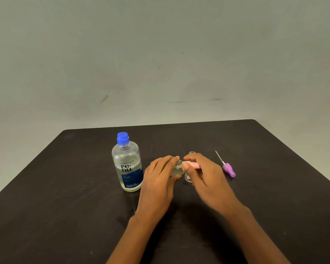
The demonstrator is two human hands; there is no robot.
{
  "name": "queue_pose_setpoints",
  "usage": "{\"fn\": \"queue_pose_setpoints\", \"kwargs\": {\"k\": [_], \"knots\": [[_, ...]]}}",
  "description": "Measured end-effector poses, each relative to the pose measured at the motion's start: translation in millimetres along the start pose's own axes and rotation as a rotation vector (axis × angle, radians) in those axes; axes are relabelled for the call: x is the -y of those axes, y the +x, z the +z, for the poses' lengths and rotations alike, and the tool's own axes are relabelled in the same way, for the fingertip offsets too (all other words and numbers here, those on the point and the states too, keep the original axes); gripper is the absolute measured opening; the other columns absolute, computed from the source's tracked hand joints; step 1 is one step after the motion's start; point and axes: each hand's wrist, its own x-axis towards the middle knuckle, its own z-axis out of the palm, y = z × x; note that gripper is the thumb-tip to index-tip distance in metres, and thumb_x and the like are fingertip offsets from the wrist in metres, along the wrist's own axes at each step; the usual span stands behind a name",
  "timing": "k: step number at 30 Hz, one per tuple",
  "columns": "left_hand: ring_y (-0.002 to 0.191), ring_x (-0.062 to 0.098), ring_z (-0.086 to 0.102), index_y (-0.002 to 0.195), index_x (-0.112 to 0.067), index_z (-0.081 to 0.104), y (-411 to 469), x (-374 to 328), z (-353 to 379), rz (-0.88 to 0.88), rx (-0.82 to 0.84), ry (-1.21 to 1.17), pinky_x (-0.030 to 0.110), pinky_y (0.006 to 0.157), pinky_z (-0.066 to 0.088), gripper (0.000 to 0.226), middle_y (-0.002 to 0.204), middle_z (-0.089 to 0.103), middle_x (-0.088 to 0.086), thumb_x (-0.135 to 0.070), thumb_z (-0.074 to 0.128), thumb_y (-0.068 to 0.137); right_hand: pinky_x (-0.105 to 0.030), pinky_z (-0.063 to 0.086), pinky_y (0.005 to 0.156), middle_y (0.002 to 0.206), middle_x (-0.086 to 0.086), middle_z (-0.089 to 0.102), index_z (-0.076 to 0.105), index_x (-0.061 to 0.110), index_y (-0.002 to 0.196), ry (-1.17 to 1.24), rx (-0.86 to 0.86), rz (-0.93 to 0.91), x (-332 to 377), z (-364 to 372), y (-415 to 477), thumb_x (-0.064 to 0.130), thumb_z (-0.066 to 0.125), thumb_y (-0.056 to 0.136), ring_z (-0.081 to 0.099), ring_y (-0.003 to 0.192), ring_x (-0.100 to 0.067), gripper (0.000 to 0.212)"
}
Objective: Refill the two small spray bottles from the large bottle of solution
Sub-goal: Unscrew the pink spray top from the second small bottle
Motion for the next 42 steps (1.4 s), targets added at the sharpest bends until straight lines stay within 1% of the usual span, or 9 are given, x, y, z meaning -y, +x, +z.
{"fn": "queue_pose_setpoints", "kwargs": {"k": [6, 12, 15, 17, 18, 21, 24, 30, 42], "knots": [[0.115, 0.009, 0.047, 0.129, -0.016, 0.054, 2, 0, -2, -0.089, -0.057, -0.003, 0.027, 0.097, 0.042, 0.047, 0.123, 0.059, -0.001, -0.015, 0.064, 0.084, -0.019, 0.052, 0.074, 0.1, 0.011, 0.065, 0.066, 0.018, 0.104, 0.082, -0.146, -0.055, 2, -17, 2, 0.018, 0.063, 0.09, 0.064, 0.094, -0.008, 0.014], [0.113, -0.002, 0.039, 0.13, -0.013, 0.053, 3, -1, -3, -0.199, -0.108, -0.03, 0.019, 0.096, 0.035, 0.047, 0.123, 0.057, 0.001, -0.012, 0.068, 0.085, -0.029, 0.05, 0.056, 0.074, 0.011, 0.062, 0.062, 0.031, 0.086, 0.105, -0.595, 0.101, -7, -43, 5, 0.03, 0.057, 0.094, 0.059, 0.058, -0.015, 0.009], [0.112, -0.004, 0.036, 0.13, -0.013, 0.053, 3, -3, -3, -0.212, -0.107, -0.037, 0.017, 0.095, 0.034, 0.047, 0.123, 0.057, 0.0, -0.014, 0.067, 0.086, -0.008, 0.039, 0.051, 0.074, 0.003, 0.058, 0.061, 0.018, 0.09, 0.073, -0.739, 0.196, -10, -47, 6, 0.021, 0.057, 0.095, 0.057, 0.055, 0.0, 0.007], [0.113, 0.0, 0.041, 0.13, -0.013, 0.053, 3, -3, -3, -0.211, -0.107, -0.039, 0.019, 0.095, 0.035, 0.046, 0.123, 0.057, 0.0, -0.014, 0.067, 0.086, -0.004, 0.038, 0.056, 0.08, 0.0, 0.058, 0.059, 0.015, 0.094, -0.003, -0.737, 0.272, -17, -46, 6, 0.017, 0.059, 0.093, 0.058, 0.062, 0.009, 0.003], [0.114, 0.004, 0.044, 0.13, -0.013, 0.053, 3, -3, -3, -0.209, -0.107, -0.038, 0.019, 0.095, 0.036, 0.046, 0.122, 0.058, 0.001, -0.015, 0.067, 0.086, -0.007, 0.04, 0.061, 0.082, 0.001, 0.059, 0.057, 0.017, 0.093, -0.045, -0.724, 0.313, -24, -44, 5, 0.019, 0.062, 0.091, 0.06, 0.067, 0.003, 0.005], [0.114, 0.008, 0.047, 0.13, -0.013, 0.053, 3, -3, -4, -0.212, -0.11, -0.03, 0.021, 0.095, 0.037, 0.046, 0.123, 0.058, 0.001, -0.015, 0.067, 0.086, -0.036, 0.048, 0.068, 0.081, 0.002, 0.06, 0.052, 0.023, 0.089, -0.156, -0.626, 0.387, -43, -38, 4, 0.024, 0.065, 0.086, 0.06, 0.076, -0.021, 0.014], [0.113, 0.008, 0.047, 0.13, -0.012, 0.054, 3, -4, -4, -0.211, -0.113, -0.029, 0.021, 0.095, 0.038, 0.046, 0.122, 0.058, 0.002, -0.015, 0.067, 0.086, -0.033, 0.036, 0.064, 0.075, 0.0, 0.056, 0.051, 0.016, 0.082, -0.307, -0.535, 0.391, -49, -30, 3, 0.022, 0.066, 0.084, 0.049, 0.076, -0.022, 0.017], [0.113, 0.005, 0.046, 0.13, -0.014, 0.054, 2, -4, -5, -0.23, -0.109, -0.038, 0.019, 0.095, 0.037, 0.046, 0.122, 0.057, 0.0, -0.016, 0.067, 0.086, -0.033, 0.033, 0.065, 0.069, 0.001, 0.051, 0.051, 0.012, 0.072, -0.528, -0.423, 0.383, -60, -14, 5, 0.02, 0.068, 0.081, 0.042, 0.071, -0.022, 0.02], [0.115, 0.003, 0.042, 0.131, -0.015, 0.053, 2, -4, -3, -0.249, -0.071, -0.03, 0.016, 0.096, 0.033, 0.046, 0.125, 0.057, 0.0, -0.019, 0.066, 0.087, -0.033, 0.028, 0.071, 0.086, -0.004, 0.062, 0.056, 0.015, 0.08, -0.711, -0.262, 0.436, -64, -14, 4, 0.032, 0.073, 0.079, 0.051, 0.088, -0.027, 0.024]]}}
